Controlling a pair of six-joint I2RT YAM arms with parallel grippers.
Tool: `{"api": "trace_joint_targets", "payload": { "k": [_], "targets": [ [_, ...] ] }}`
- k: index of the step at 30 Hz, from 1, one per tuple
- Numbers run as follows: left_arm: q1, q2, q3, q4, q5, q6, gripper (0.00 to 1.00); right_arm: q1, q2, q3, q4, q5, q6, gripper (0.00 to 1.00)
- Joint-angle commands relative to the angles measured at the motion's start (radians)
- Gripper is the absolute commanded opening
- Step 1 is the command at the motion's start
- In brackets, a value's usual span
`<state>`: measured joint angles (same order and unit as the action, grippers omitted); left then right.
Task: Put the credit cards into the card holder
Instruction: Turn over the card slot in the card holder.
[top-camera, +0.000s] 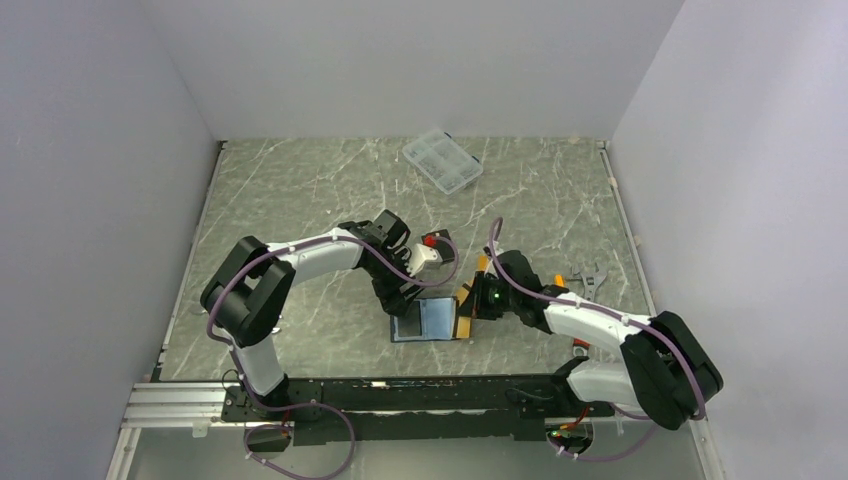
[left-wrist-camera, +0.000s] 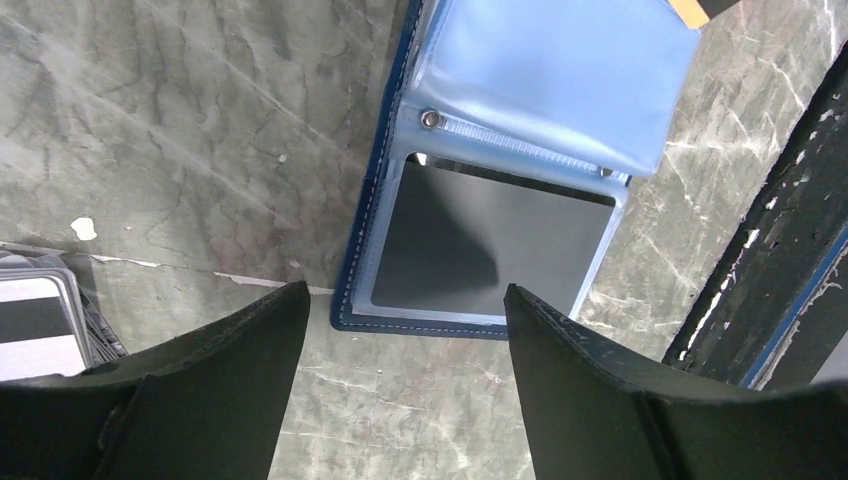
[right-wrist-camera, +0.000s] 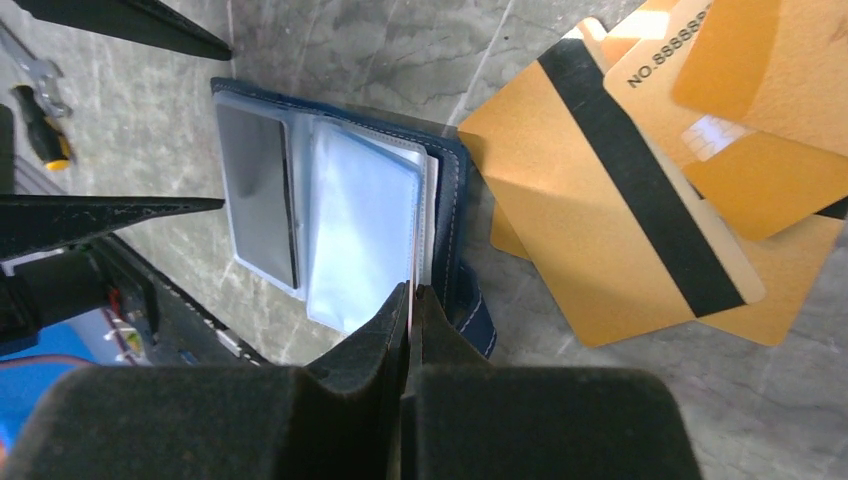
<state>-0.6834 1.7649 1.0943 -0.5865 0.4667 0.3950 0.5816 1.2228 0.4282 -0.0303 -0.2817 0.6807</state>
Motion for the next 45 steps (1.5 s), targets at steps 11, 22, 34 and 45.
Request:
{"api": "trace_joint_targets", "payload": {
  "k": [11, 22, 34, 45],
  "targets": [
    [-0.007, 0.001, -0.026, 0.044, -0.042, 0.039, 0.77, 0.005, 0.0, -0.103, 0.23, -0.028, 0.144, 0.0],
    [-0.007, -0.012, -0.035, 0.021, -0.053, 0.053, 0.75, 0.004, 0.056, -0.169, 0.418, -0.052, 0.256, 0.0],
    [-0.008, -0.034, -0.032, -0.003, -0.013, 0.044, 0.75, 0.007, 0.117, -0.148, 0.426, -0.042, 0.22, 0.0],
    [-0.017, 0.089, 0.126, -0.005, 0.087, -0.047, 0.74, 0.01, 0.125, -0.15, 0.454, -0.078, 0.235, 0.0]
  ]
}}
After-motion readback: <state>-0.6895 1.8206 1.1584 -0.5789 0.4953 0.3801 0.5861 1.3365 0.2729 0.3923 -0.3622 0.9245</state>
